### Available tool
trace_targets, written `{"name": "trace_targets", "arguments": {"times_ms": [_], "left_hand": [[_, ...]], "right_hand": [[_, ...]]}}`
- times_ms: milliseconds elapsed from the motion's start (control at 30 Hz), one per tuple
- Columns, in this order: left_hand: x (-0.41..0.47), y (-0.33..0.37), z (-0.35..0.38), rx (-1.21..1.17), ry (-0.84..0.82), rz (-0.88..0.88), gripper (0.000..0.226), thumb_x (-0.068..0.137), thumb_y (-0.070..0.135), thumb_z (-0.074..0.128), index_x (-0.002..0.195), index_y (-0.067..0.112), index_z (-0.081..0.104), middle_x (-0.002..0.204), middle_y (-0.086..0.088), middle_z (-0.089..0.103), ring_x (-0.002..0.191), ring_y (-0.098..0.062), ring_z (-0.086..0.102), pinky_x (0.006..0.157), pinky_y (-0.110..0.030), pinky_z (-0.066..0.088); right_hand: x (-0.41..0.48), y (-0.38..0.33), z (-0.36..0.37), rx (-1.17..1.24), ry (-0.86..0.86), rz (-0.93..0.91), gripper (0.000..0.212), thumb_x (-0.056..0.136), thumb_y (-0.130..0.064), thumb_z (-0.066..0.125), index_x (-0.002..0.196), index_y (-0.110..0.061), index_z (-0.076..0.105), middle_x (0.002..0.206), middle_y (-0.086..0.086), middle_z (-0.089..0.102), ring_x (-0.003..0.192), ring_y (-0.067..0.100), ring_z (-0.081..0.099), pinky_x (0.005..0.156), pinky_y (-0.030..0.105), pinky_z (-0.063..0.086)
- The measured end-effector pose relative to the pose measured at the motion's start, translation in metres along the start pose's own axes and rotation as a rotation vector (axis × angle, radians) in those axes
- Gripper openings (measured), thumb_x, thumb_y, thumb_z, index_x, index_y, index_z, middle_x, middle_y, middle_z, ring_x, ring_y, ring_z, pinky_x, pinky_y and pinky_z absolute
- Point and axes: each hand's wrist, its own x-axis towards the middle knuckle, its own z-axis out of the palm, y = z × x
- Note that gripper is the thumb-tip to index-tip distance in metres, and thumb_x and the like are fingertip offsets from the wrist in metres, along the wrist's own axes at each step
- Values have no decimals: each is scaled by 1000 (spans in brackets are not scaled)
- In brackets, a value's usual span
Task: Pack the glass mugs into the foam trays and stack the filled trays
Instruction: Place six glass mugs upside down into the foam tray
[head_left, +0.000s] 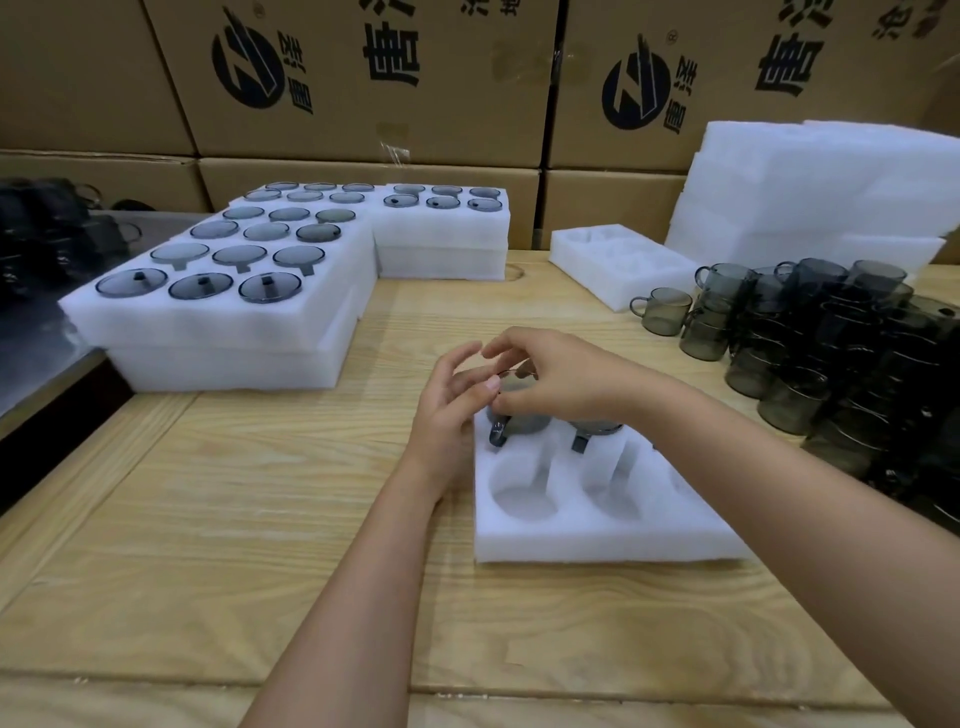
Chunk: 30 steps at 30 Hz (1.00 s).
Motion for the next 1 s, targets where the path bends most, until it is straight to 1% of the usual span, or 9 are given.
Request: {"name": "trace_targets", "arguments": {"times_ms": [133, 233, 300, 400, 500, 667, 800, 900, 1000], "left_hand": [[4, -2, -1, -41, 88, -4, 60, 79, 49, 51, 136, 38, 36, 118, 2, 66, 106, -15, 64, 93, -37, 47], [6, -1, -1, -68, 114, -12, 50, 80, 57, 42, 128, 43, 41, 129, 2, 59, 118, -17, 58, 103, -41, 41], [5, -4, -1, -83, 89, -30, 49, 79, 55, 45, 126, 41, 44, 133, -2, 55, 119, -20, 57, 100, -39, 43], [5, -9, 3, -26, 50, -19, 51, 79, 45, 53, 128, 34, 45, 133, 2, 51, 115, -8, 59, 88, -23, 49], [6, -10, 8, -22, 58, 3, 52, 77, 39, 57, 127, 29, 46, 125, 8, 52, 102, 4, 62, 78, -14, 49], [5, -9, 8, -34, 60, -9, 65, 76, 35, 60, 137, 26, 39, 127, -5, 55, 113, -19, 61, 97, -34, 48], [4, -8, 8, -43, 48, -49, 58, 79, 39, 57, 134, 30, 41, 129, -10, 57, 119, -23, 58, 106, -44, 41], [4, -9, 7, 19, 73, -51, 61, 74, 35, 62, 132, 33, 43, 133, -4, 51, 123, -24, 52, 107, -46, 39], [4, -10, 6, 113, 66, -43, 64, 67, 26, 68, 128, 33, 48, 121, 0, 61, 112, -23, 58, 95, -35, 47]], "right_hand": [[18, -3, 8, 158, 89, 55, 52, 92, -37, 46, 141, -23, 37, 143, -1, 43, 126, 13, 43, 90, 23, 37], [29, -2, 30, -262, 74, 106, 55, 99, -46, 25, 146, -19, 27, 152, 4, 30, 144, 23, 14, 113, 40, 10], [31, 4, 45, -446, -8, 138, 60, 98, -50, 16, 150, -21, 13, 159, 1, 11, 146, 21, -5, 116, 46, -8], [32, 8, 53, -588, -43, 139, 69, 94, -40, 34, 150, -23, -1, 159, -1, -2, 145, 23, -14, 113, 53, -14], [32, 7, 54, -588, -17, 130, 78, 88, -33, 47, 150, -21, 2, 156, 1, 10, 145, 29, -5, 113, 56, -9], [27, 10, 55, -560, 95, 74, 53, 94, -38, 39, 141, -20, 23, 138, 5, 41, 133, 29, 30, 114, 49, 12], [18, 9, 46, -133, 279, -48, 37, 100, -27, 32, 133, -14, 44, 125, 6, 58, 117, 24, 50, 96, 32, 35], [4, 15, 29, 182, 422, -57, 33, 100, -22, 39, 129, -15, 52, 130, 0, 55, 120, 13, 47, 87, 15, 31], [-9, 36, 3, 45, 560, -54, 31, 97, -20, 45, 125, -15, 56, 129, -2, 55, 111, 13, 49, 84, 14, 28]]}}
